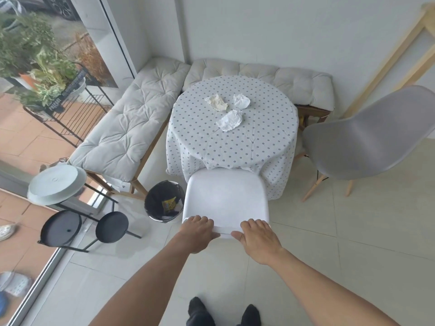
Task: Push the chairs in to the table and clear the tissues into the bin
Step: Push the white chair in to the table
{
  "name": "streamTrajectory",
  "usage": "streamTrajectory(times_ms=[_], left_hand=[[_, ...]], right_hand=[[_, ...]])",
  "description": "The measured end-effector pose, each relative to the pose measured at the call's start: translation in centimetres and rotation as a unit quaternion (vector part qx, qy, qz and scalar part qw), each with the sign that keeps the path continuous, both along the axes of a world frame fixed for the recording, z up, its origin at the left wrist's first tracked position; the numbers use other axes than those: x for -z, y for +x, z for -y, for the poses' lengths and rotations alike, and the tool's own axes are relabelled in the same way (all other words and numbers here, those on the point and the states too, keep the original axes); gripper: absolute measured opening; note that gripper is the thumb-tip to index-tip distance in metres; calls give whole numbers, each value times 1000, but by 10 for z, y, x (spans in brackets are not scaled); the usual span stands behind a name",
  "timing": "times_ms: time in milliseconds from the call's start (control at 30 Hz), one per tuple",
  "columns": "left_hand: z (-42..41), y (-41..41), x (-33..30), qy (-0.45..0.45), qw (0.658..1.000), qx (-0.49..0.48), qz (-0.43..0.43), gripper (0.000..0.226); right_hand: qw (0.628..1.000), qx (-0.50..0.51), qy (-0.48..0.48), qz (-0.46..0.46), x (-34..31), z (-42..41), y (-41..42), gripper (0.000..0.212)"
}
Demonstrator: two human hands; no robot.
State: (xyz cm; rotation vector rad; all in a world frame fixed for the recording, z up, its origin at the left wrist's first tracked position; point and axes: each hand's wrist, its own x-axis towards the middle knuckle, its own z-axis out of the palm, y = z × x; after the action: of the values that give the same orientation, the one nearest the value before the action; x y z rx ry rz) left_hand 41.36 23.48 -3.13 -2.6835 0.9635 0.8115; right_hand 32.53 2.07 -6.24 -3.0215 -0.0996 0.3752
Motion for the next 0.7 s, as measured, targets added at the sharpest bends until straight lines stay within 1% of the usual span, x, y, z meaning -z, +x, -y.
streamTrajectory(times_ms=[267,467,533,600,700], left_hand=[[-6,63,8,-28,999,43,-6,50],[-7,104,14,-28,998,55,-18,54],[-7,113,13,-20,998,57,-29,59],[-7,119,10,-33,996,61,-49,64],[-3,126,0,-63,993,83,-54,67]], right_hand=[[999,42,-9,-11,7,-6,47,62],[997,75,2,-30,11,-12,79,61],[995,79,6,-52,9,-12,84,69],[991,98,23,-85,4,-11,86,80],[983,130,44,-121,-8,-6,87,80]])
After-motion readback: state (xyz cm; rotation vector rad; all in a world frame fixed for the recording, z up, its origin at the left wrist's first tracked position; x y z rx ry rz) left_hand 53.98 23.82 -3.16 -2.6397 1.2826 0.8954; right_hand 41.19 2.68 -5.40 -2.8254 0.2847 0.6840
